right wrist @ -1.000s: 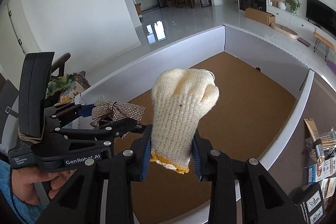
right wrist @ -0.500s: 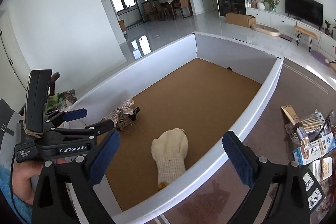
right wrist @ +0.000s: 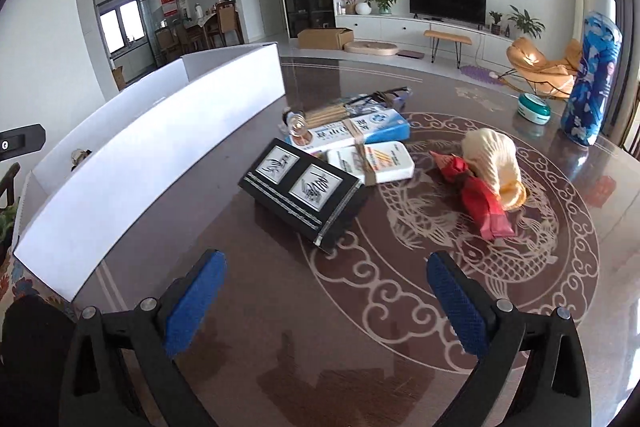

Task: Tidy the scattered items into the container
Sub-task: 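Move both grippers back over the table toward the red packet and black soap box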

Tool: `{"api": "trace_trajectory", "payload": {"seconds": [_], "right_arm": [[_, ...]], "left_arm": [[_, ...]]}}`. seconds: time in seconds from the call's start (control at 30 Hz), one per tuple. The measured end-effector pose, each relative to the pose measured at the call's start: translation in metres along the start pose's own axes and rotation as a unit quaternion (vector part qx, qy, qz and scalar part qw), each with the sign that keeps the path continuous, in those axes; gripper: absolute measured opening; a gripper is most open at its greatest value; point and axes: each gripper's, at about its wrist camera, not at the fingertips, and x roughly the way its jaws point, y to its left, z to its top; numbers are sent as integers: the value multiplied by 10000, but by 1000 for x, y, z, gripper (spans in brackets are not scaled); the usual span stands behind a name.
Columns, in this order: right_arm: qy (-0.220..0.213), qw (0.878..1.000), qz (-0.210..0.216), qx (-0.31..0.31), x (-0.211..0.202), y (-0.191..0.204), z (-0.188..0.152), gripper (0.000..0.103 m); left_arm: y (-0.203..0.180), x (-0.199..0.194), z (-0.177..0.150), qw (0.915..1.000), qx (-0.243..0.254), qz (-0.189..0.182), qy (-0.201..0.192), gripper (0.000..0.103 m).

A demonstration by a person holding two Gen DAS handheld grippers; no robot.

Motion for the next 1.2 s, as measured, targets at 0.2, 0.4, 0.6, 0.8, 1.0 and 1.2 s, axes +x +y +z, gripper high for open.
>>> {"api": "trace_trajectory", "payload": {"seconds": [0.2, 0.4, 0.6, 0.8, 1.0, 1.2], "right_arm": [[461, 9969, -452, 457, 1, -60, -32, 101], [524, 9967, -409, 475, 6, -70, -39, 101], [545, 9958, -372, 634, 13, -71, -38, 101], [640, 9950, -434, 640, 19, -70, -37, 102], [717, 9945, -523, 561, 33, -66, -26, 103], [801, 9932, -684, 491, 63, -66, 1, 103]], "left_arm": [[-86, 72, -45, 9972, 180, -264, 669, 101], [-113, 113, -72, 9960, 285, -13, 853, 101], [-105, 112, -72, 9971, 294, 97, 688, 101], [-108, 118, -73, 9970, 332, 178, 678, 101], [-105, 117, -76, 9970, 271, 249, 684, 103], [-102, 116, -77, 9969, 293, 226, 691, 103]]}}
